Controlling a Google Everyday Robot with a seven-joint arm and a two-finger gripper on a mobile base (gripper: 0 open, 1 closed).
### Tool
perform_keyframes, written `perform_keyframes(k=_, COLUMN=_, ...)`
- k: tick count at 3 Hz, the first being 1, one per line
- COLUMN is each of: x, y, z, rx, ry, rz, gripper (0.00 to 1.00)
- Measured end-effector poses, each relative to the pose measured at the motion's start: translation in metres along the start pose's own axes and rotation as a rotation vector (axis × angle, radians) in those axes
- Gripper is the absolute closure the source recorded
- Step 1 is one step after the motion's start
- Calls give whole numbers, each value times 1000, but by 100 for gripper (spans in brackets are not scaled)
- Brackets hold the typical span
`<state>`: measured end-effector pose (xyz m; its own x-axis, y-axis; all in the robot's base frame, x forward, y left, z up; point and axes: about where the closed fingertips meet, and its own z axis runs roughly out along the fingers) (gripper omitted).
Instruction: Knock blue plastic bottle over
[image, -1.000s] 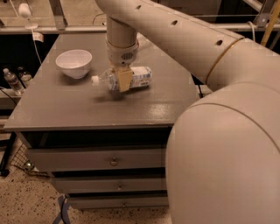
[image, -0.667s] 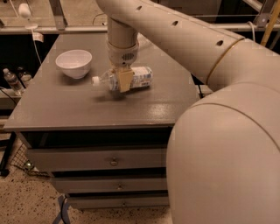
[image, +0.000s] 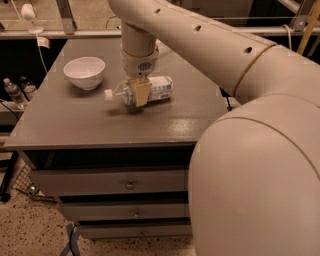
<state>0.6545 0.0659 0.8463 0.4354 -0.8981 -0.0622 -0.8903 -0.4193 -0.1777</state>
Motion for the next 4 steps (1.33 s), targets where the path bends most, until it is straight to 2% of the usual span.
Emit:
perform_keyframes(k=1, x=0, y=-1, z=2, rx=0, ry=-1, rz=-1, gripper=5)
perform_keyframes(k=2, x=3, y=2, z=-8, rx=-11, ry=9, rz=-5, gripper=0)
perform_keyframes(k=3, x=23, y=9, z=-33, rx=-4, ry=26, rz=20, gripper=0)
perform_keyframes(k=4, x=67, y=19, z=-68, rx=37, ry=54, rz=92, gripper=0)
